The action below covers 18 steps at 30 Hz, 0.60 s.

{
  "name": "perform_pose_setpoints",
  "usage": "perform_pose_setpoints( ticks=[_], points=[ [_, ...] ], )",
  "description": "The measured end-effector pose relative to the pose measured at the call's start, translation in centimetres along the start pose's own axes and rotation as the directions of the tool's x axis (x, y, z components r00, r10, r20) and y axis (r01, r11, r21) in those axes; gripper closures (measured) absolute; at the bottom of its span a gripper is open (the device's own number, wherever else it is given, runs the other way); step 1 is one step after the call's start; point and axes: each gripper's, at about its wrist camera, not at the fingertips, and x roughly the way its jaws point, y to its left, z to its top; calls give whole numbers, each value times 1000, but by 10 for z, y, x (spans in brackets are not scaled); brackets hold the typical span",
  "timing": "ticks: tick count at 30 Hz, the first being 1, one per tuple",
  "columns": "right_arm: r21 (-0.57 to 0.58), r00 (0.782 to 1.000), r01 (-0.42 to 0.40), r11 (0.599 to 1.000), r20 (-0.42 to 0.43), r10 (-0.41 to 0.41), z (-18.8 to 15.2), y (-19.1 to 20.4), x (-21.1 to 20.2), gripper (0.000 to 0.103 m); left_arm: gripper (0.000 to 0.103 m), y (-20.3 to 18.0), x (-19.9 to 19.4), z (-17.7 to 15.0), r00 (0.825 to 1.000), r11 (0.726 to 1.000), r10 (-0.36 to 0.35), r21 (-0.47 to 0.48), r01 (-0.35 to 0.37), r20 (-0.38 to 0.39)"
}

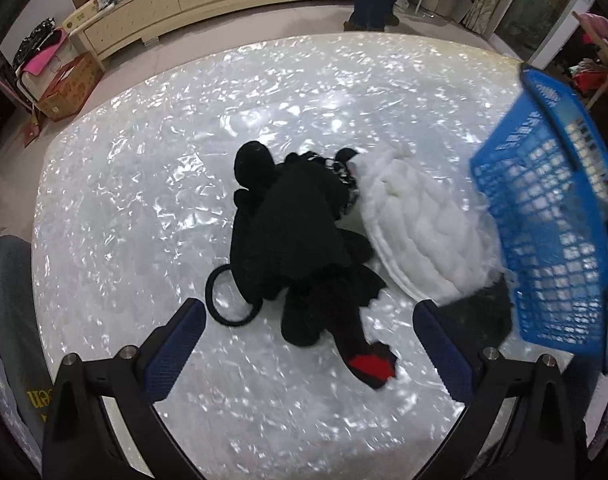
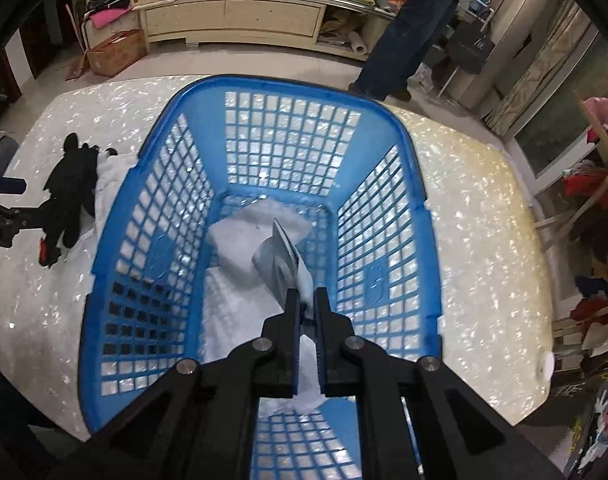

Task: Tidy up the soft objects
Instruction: 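Lift the light blue cloth with the right gripper and release it into the basket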

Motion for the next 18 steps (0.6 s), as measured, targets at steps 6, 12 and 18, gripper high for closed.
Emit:
perform_pose_setpoints(
  ticks=[6, 12, 18],
  points=[
    [35, 995, -66, 997, -72, 69, -7, 0, 21, 97, 0, 3, 27, 10, 1000, 1000, 4, -8, -4, -23],
    [93, 986, -106, 990, -120, 117, -13, -7, 36, 97, 0, 3, 52, 15, 997, 999, 54, 7, -54, -47],
    [138, 985, -119, 983, -105, 134, -12, -24, 35, 89, 7, 9, 72, 22, 997, 999, 48, -13, -49, -67]
  ],
)
